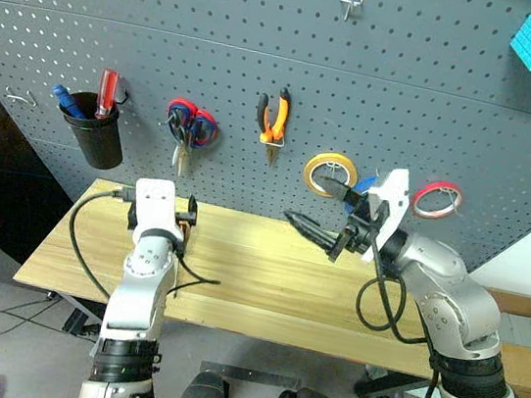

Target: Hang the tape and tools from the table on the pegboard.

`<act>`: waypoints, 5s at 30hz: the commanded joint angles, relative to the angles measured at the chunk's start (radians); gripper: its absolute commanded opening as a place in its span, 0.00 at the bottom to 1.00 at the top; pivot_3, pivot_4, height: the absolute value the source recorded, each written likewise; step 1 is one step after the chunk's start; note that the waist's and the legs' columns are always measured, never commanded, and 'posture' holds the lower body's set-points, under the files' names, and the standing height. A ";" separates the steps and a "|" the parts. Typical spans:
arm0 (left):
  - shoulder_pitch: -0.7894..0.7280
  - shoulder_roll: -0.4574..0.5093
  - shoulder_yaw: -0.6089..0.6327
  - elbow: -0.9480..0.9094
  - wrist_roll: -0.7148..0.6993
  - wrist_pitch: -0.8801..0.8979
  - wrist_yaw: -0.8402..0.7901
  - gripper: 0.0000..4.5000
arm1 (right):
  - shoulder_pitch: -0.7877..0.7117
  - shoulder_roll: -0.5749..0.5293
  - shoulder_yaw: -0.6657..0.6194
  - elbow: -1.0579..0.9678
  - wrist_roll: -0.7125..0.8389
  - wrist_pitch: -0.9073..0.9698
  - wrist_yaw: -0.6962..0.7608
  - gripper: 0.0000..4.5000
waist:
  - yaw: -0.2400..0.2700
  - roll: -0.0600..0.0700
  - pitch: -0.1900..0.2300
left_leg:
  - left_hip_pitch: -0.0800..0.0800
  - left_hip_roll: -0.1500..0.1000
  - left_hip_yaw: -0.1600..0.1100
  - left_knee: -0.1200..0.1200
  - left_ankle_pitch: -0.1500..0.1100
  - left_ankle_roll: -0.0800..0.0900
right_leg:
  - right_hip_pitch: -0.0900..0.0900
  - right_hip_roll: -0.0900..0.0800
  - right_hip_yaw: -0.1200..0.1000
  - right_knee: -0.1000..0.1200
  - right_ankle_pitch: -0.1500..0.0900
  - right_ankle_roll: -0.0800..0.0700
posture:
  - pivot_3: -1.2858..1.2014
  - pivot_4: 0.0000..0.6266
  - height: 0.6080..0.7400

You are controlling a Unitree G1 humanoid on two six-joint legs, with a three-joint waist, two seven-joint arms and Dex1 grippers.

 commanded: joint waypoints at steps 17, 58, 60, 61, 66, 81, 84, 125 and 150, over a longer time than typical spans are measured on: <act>0.066 0.004 0.047 0.031 -0.053 0.153 -0.035 0.99 | 0.021 -0.004 0.105 -0.062 -0.025 0.049 0.048 1.00 | -0.011 0.005 0.096 | -0.005 0.001 -0.004 -0.002 0.000 0.000 | -0.003 -0.003 -0.001 -0.003 -0.001 -0.001 | 0.55 0.52 1.00; -0.237 0.120 0.112 0.477 -0.118 0.036 -0.085 0.99 | 0.063 -0.051 0.023 -0.159 0.012 0.164 -0.006 1.00 | -0.047 0.003 0.161 | -0.027 0.001 -0.004 -0.002 0.000 0.000 | -0.023 -0.004 -0.004 -0.006 -0.001 0.002 | 0.51 0.59 1.00; -0.244 0.125 0.114 0.490 -0.121 0.027 -0.084 0.90 | 0.064 -0.052 0.022 -0.158 0.012 0.164 -0.005 1.00 | -0.049 0.003 0.162 | -0.027 0.001 -0.004 -0.002 0.000 0.000 | -0.023 -0.004 -0.004 -0.005 -0.001 0.002 | 0.51 0.59 1.00; -0.246 0.127 0.116 0.493 -0.124 0.025 -0.083 0.85 | 0.065 -0.052 0.021 -0.159 0.012 0.165 -0.006 1.00 | -0.051 0.003 0.162 | -0.027 0.001 -0.004 -0.002 0.000 0.000 | -0.023 -0.004 -0.004 -0.006 -0.001 0.002 | 0.51 0.59 1.00; -0.250 0.126 0.124 0.507 -0.136 0.020 -0.073 0.46 | 0.055 -0.050 0.024 -0.143 0.006 0.155 0.000 1.00 | -0.058 0.003 0.162 | -0.027 0.000 -0.004 -0.002 0.000 0.000 | -0.023 -0.005 -0.004 -0.006 -0.002 0.003 | 0.51 0.58 1.00; -0.240 0.140 0.133 0.441 -0.128 0.018 -0.018 0.15 | -0.007 0.000 0.029 -0.050 -0.001 0.084 0.028 1.00 | -0.060 0.002 0.161 | -0.027 0.000 -0.004 -0.002 0.000 -0.001 | -0.023 -0.005 -0.004 -0.005 -0.001 0.003 | 0.53 0.44 1.00; -0.228 0.147 0.105 0.385 -0.102 -0.043 -0.025 0.15 | -0.023 0.018 0.017 -0.027 0.017 0.068 0.046 1.00 | -0.055 0.001 0.159 | -0.028 0.000 -0.004 -0.001 0.000 -0.001 | -0.024 -0.006 -0.005 -0.005 -0.001 0.003 | 0.55 0.40 1.00; -0.979 0.475 0.036 0.897 0.059 -0.694 -0.121 0.15 | -0.319 0.354 -0.071 0.209 0.064 -0.140 -0.022 1.00 | 0.126 -0.020 -0.038 | -0.023 0.000 -0.002 0.001 0.005 -0.004 | -0.020 0.001 -0.009 -0.001 0.008 -0.009 | 0.62 0.05 1.00; -0.884 0.492 0.029 0.881 0.074 -0.758 -0.044 0.15 | -0.178 0.256 -0.076 0.036 0.093 0.018 -0.129 1.00 | 0.006 -0.002 0.035 | -0.015 0.001 -0.001 0.000 0.007 0.000 | -0.014 0.001 -0.006 0.002 0.006 -0.006 | 0.59 0.39 1.00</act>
